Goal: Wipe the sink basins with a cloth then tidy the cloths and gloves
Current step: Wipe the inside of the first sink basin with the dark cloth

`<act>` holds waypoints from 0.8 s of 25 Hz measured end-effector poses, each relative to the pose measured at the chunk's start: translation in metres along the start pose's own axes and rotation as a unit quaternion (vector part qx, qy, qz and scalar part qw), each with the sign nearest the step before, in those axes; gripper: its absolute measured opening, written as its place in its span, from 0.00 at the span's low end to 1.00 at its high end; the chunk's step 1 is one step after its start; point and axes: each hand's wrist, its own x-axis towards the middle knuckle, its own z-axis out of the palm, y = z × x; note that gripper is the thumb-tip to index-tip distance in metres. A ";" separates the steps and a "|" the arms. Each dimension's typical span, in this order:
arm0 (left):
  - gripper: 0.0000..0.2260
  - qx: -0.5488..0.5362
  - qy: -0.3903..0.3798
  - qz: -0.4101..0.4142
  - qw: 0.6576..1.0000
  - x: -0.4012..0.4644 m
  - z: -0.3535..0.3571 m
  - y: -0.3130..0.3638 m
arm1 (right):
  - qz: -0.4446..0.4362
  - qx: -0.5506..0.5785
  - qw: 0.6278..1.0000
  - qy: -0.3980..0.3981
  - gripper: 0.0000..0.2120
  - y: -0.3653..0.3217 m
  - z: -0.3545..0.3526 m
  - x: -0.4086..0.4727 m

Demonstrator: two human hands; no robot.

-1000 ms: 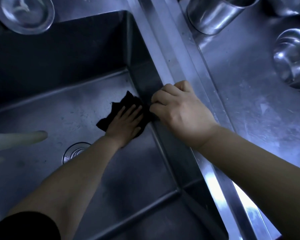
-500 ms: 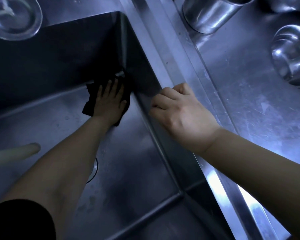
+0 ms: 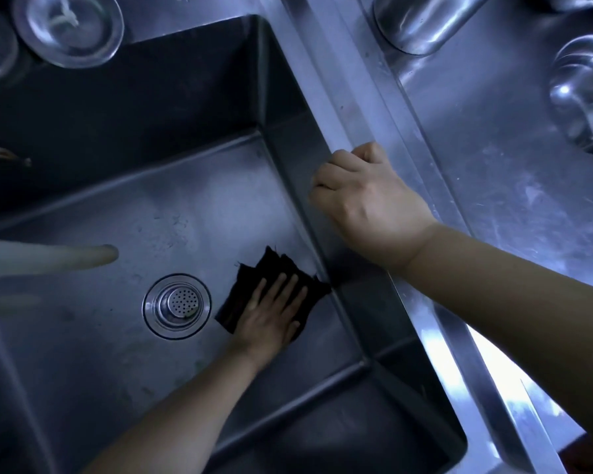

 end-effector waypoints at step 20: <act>0.21 -0.130 0.008 -0.239 0.962 -0.202 -0.105 0.033 | -0.171 -0.009 0.975 -0.139 0.14 -0.087 0.022 -0.028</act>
